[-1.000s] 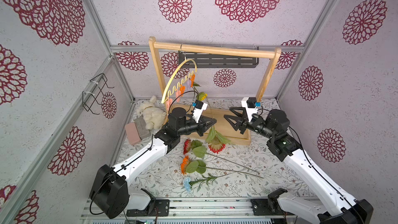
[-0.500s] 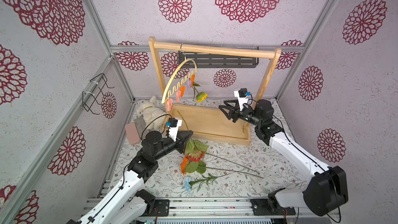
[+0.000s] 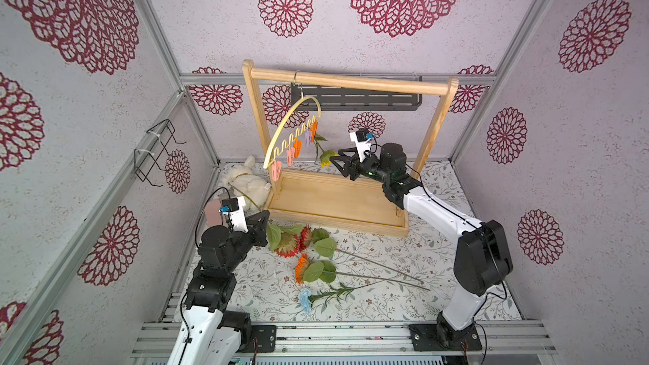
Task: Dry the flowers on a clothes hanger
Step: Open the clamp at the hanger.
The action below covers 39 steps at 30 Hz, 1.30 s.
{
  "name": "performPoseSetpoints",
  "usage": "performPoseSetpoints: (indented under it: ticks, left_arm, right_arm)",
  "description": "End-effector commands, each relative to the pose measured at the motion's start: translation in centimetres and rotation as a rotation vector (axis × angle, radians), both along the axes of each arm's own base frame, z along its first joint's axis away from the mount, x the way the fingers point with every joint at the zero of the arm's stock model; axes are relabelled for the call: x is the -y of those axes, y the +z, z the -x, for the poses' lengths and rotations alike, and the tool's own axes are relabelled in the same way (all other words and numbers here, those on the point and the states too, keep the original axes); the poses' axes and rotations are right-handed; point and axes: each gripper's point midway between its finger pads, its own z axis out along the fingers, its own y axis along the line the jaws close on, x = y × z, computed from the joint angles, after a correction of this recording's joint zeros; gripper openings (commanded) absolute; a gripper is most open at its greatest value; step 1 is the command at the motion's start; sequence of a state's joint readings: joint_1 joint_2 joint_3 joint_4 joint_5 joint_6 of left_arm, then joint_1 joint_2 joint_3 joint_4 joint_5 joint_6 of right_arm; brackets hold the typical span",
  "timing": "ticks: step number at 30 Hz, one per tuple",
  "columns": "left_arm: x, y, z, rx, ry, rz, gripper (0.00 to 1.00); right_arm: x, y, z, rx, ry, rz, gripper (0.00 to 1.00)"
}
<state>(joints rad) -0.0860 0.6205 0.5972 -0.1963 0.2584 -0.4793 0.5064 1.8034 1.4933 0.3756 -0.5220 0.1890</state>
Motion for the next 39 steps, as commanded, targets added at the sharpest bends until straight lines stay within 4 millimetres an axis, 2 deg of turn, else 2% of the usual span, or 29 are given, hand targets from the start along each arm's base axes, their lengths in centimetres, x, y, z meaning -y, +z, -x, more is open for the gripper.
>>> performPoseSetpoints:
  ticks: [1, 8, 11, 19, 25, 31, 39]
  left_arm:
    - [-1.8, 0.6, -1.0, -0.031, 0.105, 0.024, 0.00]
    - [-3.3, 3.3, -6.0, -0.096, 0.146, 0.022, 0.00]
    - [-3.7, 4.7, -8.3, -0.070, 0.155, 0.022, 0.00]
    - [-3.4, 5.4, -13.3, -0.048, 0.115, 0.023, 0.00]
    - [-2.4, 5.3, -15.9, -0.063, 0.062, 0.078, 0.00]
    - [-1.6, 4.8, -17.4, -0.079, 0.027, 0.112, 0.00]
    - [-0.3, 4.6, -19.1, -0.078, -0.016, 0.114, 0.00]
  right_arm:
    - [-1.6, 2.7, -0.5, 0.024, 0.026, -0.073, 0.57]
    - [-5.4, 1.1, -4.0, -0.065, 0.065, -0.090, 0.62]
    - [-6.5, 1.1, -5.2, -0.064, 0.084, -0.101, 0.63]
    - [-8.3, 1.2, -9.4, -0.060, 0.101, -0.123, 0.66]
    - [-8.7, 1.8, -10.1, -0.024, 0.130, -0.162, 0.64]
    - [-8.7, 2.8, -9.5, 0.014, 0.171, -0.178, 0.56]
    - [-8.5, 4.0, -8.9, 0.045, 0.194, -0.189, 0.55]
